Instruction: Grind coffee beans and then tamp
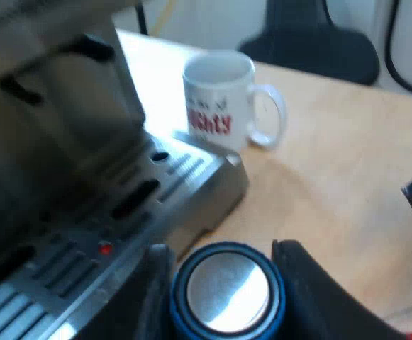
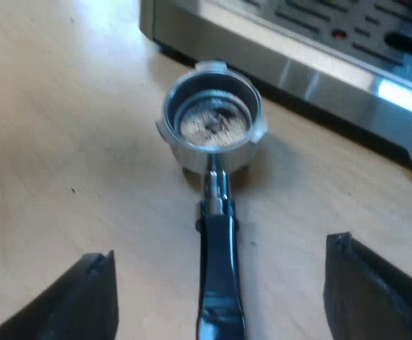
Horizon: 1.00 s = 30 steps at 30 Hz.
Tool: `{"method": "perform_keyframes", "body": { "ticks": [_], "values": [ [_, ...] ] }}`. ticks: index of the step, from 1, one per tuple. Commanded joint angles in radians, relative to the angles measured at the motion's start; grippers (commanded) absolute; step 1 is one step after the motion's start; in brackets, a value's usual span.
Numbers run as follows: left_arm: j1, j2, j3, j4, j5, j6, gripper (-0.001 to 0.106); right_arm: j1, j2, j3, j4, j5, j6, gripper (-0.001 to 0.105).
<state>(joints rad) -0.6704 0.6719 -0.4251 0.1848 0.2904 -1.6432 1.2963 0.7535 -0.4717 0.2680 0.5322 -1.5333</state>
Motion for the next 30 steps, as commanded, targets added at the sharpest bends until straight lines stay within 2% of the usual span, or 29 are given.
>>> {"method": "perform_keyframes", "body": {
  "ticks": [1, 5, 7, 9, 13, 30],
  "values": [
    [-0.011, 0.041, -0.035, -0.011, 0.002, 0.008, 0.024, -0.001, -0.007, -0.002, -0.016, -0.005, -0.031, 0.063],
    [-0.013, 0.132, -0.070, -0.035, 0.005, 0.054, 0.024, -0.001, -0.007, 0.001, -0.024, -0.005, -0.043, 0.063],
    [-0.013, 0.166, -0.074, -0.062, 0.029, 0.078, 0.024, -0.001, -0.007, 0.001, -0.024, -0.005, -0.043, 0.063],
    [-0.013, 0.190, -0.073, -0.086, 0.030, 0.126, 0.024, -0.001, -0.007, 0.001, -0.024, -0.005, -0.043, 0.063],
    [-0.013, 0.213, -0.073, -0.090, 0.036, 0.163, 0.024, -0.001, -0.007, 0.001, -0.024, -0.005, -0.043, 0.063],
    [-0.013, 0.391, -0.073, -0.192, 0.044, 0.166, 0.024, -0.001, -0.007, 0.001, -0.024, -0.005, -0.041, 0.063]
  ]
}}
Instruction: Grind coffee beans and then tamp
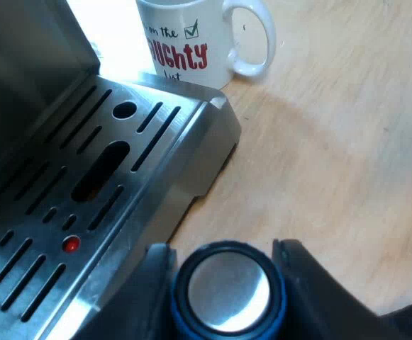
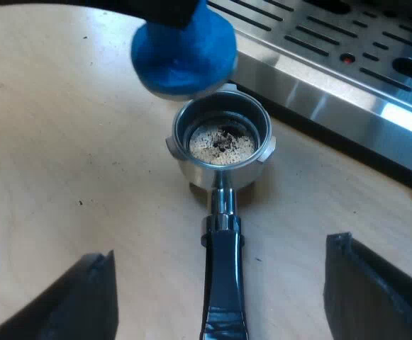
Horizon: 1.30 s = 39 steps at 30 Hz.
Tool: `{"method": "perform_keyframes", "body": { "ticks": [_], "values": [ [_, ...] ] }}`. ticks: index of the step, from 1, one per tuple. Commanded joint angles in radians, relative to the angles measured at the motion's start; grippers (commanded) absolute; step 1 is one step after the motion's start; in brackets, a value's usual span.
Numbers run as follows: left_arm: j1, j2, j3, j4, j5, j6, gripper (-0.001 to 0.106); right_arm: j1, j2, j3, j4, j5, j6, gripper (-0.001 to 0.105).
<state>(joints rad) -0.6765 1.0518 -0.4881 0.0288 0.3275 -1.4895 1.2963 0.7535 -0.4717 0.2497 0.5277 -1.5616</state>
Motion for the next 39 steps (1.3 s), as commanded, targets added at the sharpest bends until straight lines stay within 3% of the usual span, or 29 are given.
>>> {"method": "perform_keyframes", "body": {
  "ticks": [1, 18, 39],
  "values": [
    [-0.007, 0.017, -0.010, -0.038, 0.007, 0.012, 0.024, -0.001, -0.007, 0.001, -0.006, -0.001, -0.012, 0.063],
    [-0.007, 0.135, -0.010, -0.095, 0.021, 0.012, 0.024, -0.001, -0.007, 0.024, -0.017, -0.001, -0.012, 0.063],
    [-0.007, 0.191, -0.010, -0.109, 0.021, 0.012, 0.024, -0.001, -0.007, 0.024, -0.029, -0.001, -0.012, 0.063]
  ]
}}
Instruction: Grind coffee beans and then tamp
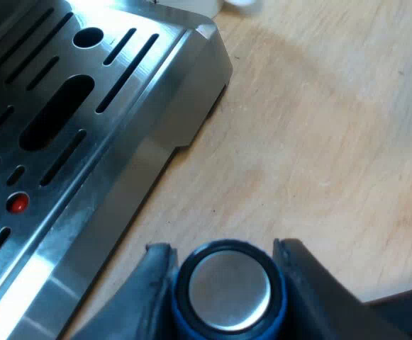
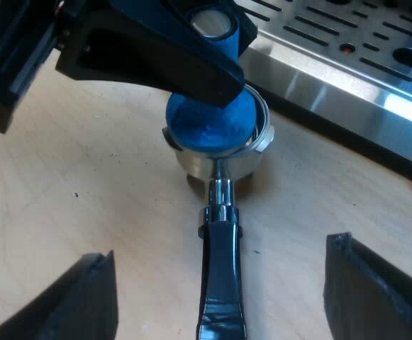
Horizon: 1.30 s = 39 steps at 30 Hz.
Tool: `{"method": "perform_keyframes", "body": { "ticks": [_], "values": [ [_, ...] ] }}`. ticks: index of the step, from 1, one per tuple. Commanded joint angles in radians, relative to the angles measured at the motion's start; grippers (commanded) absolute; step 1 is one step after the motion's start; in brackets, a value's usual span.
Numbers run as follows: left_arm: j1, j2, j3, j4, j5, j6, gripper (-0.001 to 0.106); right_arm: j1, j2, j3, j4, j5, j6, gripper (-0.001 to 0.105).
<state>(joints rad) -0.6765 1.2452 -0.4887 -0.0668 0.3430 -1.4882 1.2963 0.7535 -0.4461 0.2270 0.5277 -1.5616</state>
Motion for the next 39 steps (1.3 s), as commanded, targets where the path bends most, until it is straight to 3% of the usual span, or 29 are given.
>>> {"method": "perform_keyframes", "body": {
  "ticks": [1, 32, 39],
  "values": [
    [-0.007, -0.002, -0.010, -0.014, 0.006, 0.011, 0.024, -0.001, -0.007, -0.002, -0.006, -0.001, -0.012, 0.063],
    [-0.007, 0.029, -0.006, -0.066, -0.002, 0.011, 0.024, -0.001, -0.007, -0.002, -0.006, 0.014, -0.012, 0.063],
    [-0.007, 0.029, -0.006, -0.057, -0.054, 0.011, 0.024, -0.001, -0.007, -0.002, -0.006, 0.014, -0.012, 0.063]
  ]
}}
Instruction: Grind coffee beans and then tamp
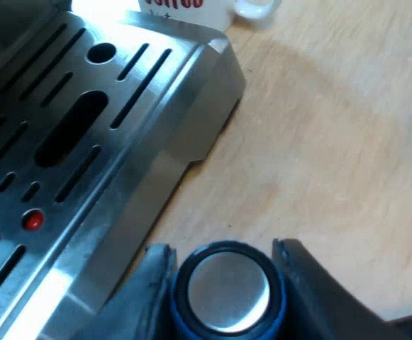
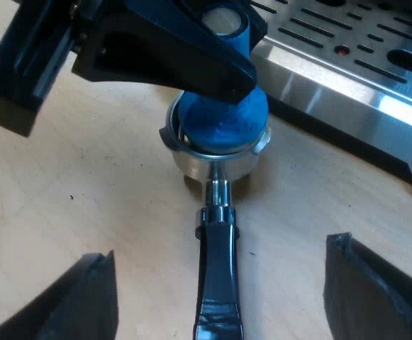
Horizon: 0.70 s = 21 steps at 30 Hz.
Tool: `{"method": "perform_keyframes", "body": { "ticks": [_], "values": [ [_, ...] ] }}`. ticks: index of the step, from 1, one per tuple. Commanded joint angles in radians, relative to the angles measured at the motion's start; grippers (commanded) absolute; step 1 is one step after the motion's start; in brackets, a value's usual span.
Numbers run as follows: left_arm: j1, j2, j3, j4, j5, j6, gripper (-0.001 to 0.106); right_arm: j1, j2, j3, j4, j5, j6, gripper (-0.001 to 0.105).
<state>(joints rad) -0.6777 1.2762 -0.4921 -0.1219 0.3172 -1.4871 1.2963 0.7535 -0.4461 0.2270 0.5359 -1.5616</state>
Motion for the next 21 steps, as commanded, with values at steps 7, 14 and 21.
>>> {"method": "perform_keyframes", "body": {
  "ticks": [7, 14, 21],
  "values": [
    [-0.006, -0.002, -0.002, 0.086, -0.036, 0.010, 0.024, -0.001, -0.007, -0.002, -0.006, 0.006, -0.012, 0.063],
    [-0.006, 0.000, -0.002, 0.094, -0.036, 0.010, 0.024, -0.001, -0.007, -0.002, -0.006, 0.006, -0.012, 0.063],
    [-0.006, 0.002, 0.035, 0.093, -0.036, 0.010, 0.024, -0.001, -0.007, -0.002, -0.006, 0.006, -0.012, 0.063]
  ]
}}
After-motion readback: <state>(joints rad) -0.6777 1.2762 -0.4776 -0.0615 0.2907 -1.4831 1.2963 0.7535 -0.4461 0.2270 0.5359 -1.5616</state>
